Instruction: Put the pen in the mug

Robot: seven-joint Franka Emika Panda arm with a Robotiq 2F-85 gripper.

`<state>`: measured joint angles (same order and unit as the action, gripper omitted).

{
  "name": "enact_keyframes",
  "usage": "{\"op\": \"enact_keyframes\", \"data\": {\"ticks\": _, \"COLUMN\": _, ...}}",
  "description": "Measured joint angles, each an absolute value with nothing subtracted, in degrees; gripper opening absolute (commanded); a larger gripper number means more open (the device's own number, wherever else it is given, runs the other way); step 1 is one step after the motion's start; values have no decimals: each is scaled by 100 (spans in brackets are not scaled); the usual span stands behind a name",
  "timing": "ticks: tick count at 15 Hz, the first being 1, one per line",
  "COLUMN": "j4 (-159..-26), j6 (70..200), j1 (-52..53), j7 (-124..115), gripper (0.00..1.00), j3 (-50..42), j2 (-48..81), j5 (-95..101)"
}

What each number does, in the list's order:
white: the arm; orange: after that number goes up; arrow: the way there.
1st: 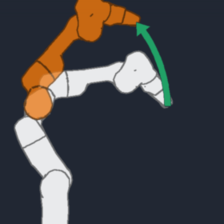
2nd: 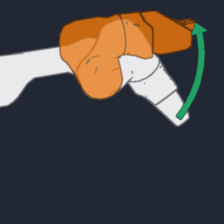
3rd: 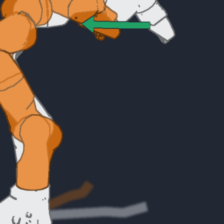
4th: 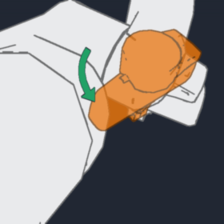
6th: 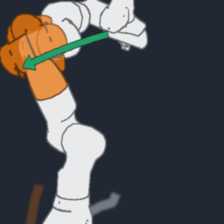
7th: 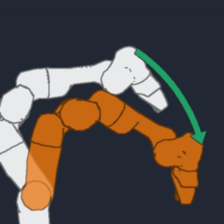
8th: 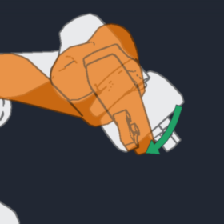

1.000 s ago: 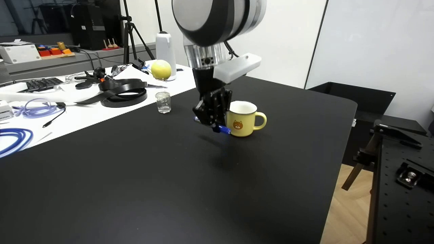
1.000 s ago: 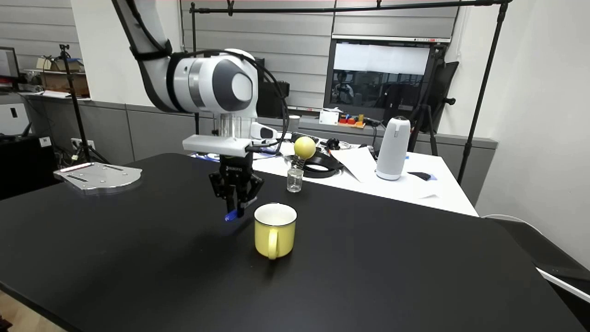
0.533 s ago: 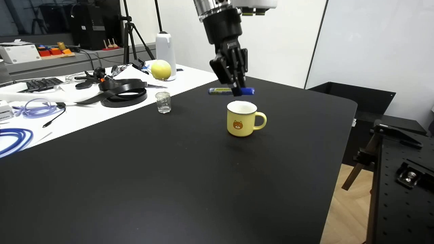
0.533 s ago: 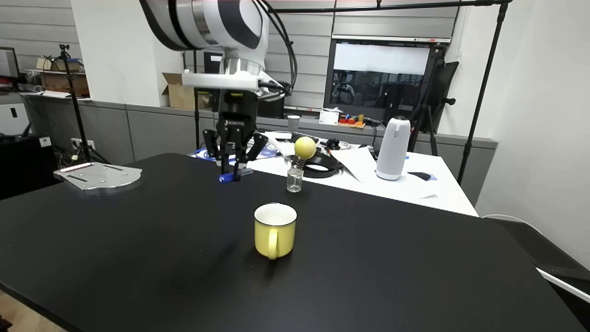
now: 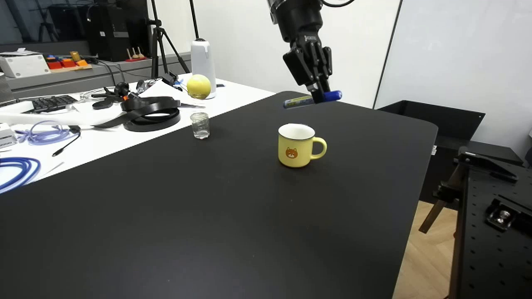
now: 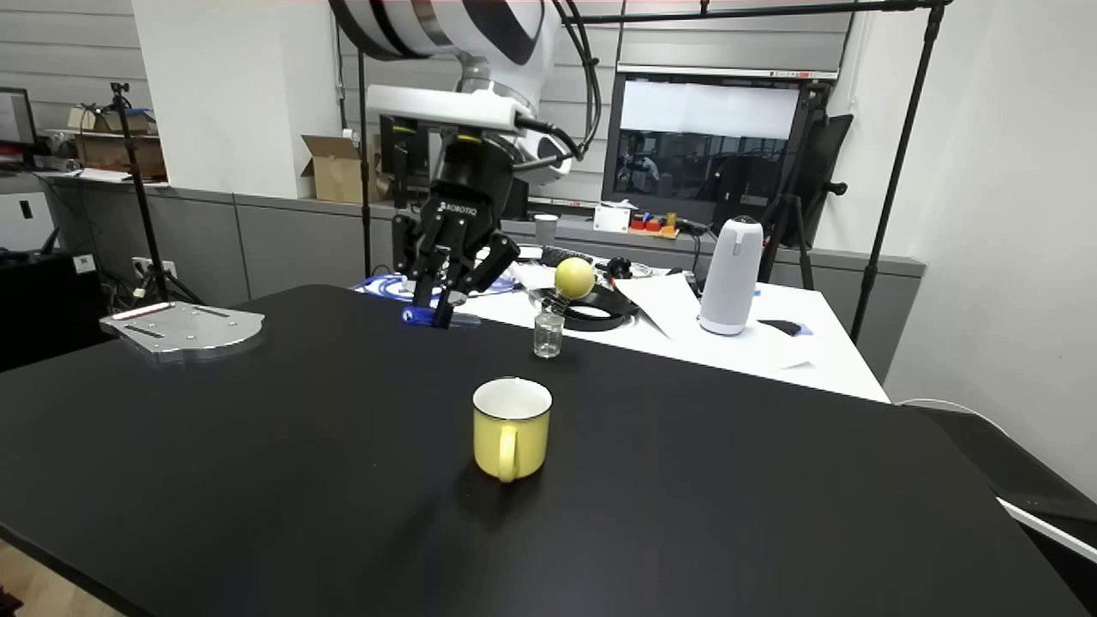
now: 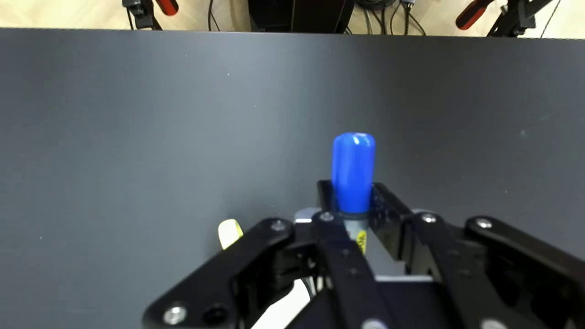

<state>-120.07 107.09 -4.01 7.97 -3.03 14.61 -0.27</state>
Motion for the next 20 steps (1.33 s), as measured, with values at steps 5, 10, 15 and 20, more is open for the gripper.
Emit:
{"op": "enact_keyframes", "data": {"ticks": 5, "j4": -11643, "j6": 10183, "j1": -735, "j7": 810, "gripper": 6, "j3": -461, "j2": 1962, "j5": -138}}
{"op": "enact_keyframes", "data": {"ticks": 10, "j4": -11096, "j6": 9712, "j1": -913, "j7": 990, "gripper": 6, "j3": -491, "j2": 2653, "j5": -153}}
{"op": "enact_keyframes", "data": {"ticks": 15, "j4": -10398, "j6": 9314, "j1": -935, "j7": 1053, "gripper": 6, "j3": -490, "j2": 3259, "j5": -146}}
{"op": "enact_keyframes", "data": {"ticks": 20, "j4": -9690, "j6": 9000, "j1": -1018, "j7": 1119, "gripper": 6, "j3": -490, "j2": 3828, "j5": -140}}
